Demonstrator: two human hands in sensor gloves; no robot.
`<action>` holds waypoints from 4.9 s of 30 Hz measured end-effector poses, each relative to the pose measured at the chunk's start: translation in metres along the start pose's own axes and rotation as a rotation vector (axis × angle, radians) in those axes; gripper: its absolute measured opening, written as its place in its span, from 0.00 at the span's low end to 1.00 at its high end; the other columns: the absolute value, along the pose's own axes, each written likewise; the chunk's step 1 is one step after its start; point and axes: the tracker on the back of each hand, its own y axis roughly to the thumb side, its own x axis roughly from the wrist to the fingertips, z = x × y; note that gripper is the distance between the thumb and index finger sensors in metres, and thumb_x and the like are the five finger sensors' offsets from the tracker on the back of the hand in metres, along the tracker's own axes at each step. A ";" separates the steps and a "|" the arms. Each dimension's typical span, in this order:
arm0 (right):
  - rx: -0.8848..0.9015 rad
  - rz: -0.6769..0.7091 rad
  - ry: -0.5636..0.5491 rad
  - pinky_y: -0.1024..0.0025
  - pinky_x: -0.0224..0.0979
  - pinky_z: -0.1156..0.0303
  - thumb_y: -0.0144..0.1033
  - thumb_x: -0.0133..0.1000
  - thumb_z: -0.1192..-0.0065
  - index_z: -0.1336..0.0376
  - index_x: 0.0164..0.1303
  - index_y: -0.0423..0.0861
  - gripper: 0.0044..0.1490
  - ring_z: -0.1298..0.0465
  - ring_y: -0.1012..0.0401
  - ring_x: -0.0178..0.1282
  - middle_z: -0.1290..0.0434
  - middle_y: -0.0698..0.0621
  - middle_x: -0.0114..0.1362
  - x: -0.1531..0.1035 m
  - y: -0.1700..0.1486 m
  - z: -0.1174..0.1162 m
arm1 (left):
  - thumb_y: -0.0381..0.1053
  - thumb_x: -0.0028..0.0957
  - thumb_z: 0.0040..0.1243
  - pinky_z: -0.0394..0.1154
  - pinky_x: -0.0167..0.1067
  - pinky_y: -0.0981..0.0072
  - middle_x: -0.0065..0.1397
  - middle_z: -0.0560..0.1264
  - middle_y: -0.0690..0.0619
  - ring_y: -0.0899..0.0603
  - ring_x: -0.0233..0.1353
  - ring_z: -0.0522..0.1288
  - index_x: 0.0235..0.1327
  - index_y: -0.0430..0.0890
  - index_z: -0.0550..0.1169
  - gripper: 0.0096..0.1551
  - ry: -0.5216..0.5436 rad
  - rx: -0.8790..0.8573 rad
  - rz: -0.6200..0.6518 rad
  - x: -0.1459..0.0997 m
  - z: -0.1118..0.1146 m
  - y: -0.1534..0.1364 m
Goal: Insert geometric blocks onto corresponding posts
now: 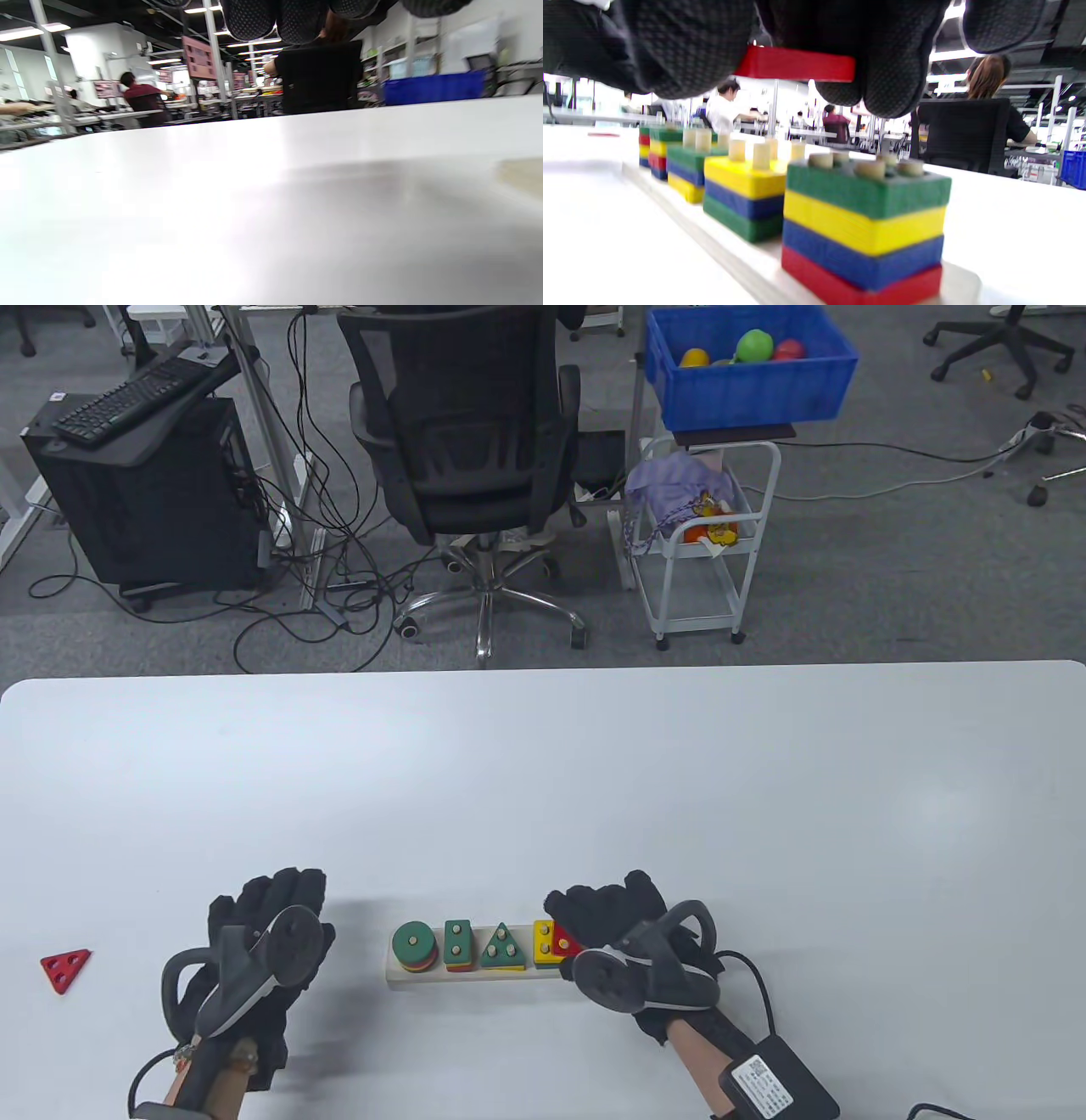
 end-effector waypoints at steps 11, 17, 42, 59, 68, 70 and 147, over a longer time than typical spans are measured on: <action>-0.055 -0.003 0.165 0.30 0.69 0.36 0.54 0.43 0.31 0.40 0.70 0.50 0.45 0.23 0.46 0.67 0.27 0.46 0.71 0.026 0.012 -0.022 | 0.67 0.53 0.51 0.55 0.81 0.36 0.88 0.60 0.60 0.44 0.88 0.60 0.79 0.64 0.59 0.38 -0.103 -0.027 -0.097 0.013 0.019 -0.029; -0.023 -0.025 0.203 0.29 0.69 0.37 0.54 0.43 0.33 0.44 0.73 0.48 0.49 0.26 0.44 0.71 0.31 0.44 0.75 0.026 0.010 -0.028 | 0.67 0.53 0.51 0.56 0.80 0.36 0.88 0.60 0.60 0.44 0.88 0.60 0.79 0.64 0.58 0.39 -0.120 -0.089 -0.121 0.015 0.022 -0.041; 0.207 -0.421 0.130 0.28 0.69 0.38 0.53 0.49 0.37 0.43 0.74 0.46 0.44 0.28 0.40 0.72 0.33 0.40 0.76 -0.080 -0.102 0.001 | 0.57 0.59 0.48 0.55 0.81 0.36 0.91 0.48 0.57 0.40 0.90 0.54 0.81 0.63 0.55 0.35 -0.319 -0.215 -0.861 0.015 0.076 -0.201; 0.177 -0.393 0.185 0.28 0.69 0.38 0.53 0.49 0.39 0.42 0.73 0.46 0.43 0.27 0.41 0.71 0.32 0.40 0.75 -0.082 -0.096 -0.002 | 0.55 0.57 0.61 0.57 0.81 0.41 0.86 0.60 0.54 0.44 0.84 0.62 0.77 0.58 0.63 0.35 -0.320 -0.216 -0.805 0.017 0.076 -0.195; 0.173 -0.394 0.172 0.28 0.69 0.38 0.54 0.50 0.40 0.42 0.73 0.46 0.43 0.27 0.41 0.71 0.32 0.40 0.75 -0.082 -0.096 -0.002 | 0.58 0.54 0.62 0.60 0.80 0.41 0.84 0.64 0.54 0.44 0.81 0.67 0.76 0.58 0.63 0.36 -0.118 -0.311 -0.625 0.023 0.043 -0.158; 0.173 -0.396 0.168 0.27 0.69 0.38 0.53 0.50 0.40 0.42 0.73 0.46 0.43 0.28 0.41 0.71 0.32 0.40 0.75 -0.083 -0.097 -0.001 | 0.58 0.54 0.61 0.61 0.79 0.41 0.84 0.64 0.54 0.45 0.81 0.68 0.76 0.58 0.63 0.36 -0.092 -0.333 -0.542 0.026 0.033 -0.139; 0.009 -0.379 0.044 0.28 0.69 0.38 0.52 0.53 0.42 0.40 0.71 0.47 0.38 0.27 0.42 0.70 0.31 0.40 0.74 -0.086 -0.092 0.002 | 0.65 0.55 0.46 0.52 0.82 0.36 0.89 0.57 0.60 0.44 0.89 0.58 0.78 0.64 0.59 0.35 0.004 -0.144 -0.028 0.023 0.009 0.006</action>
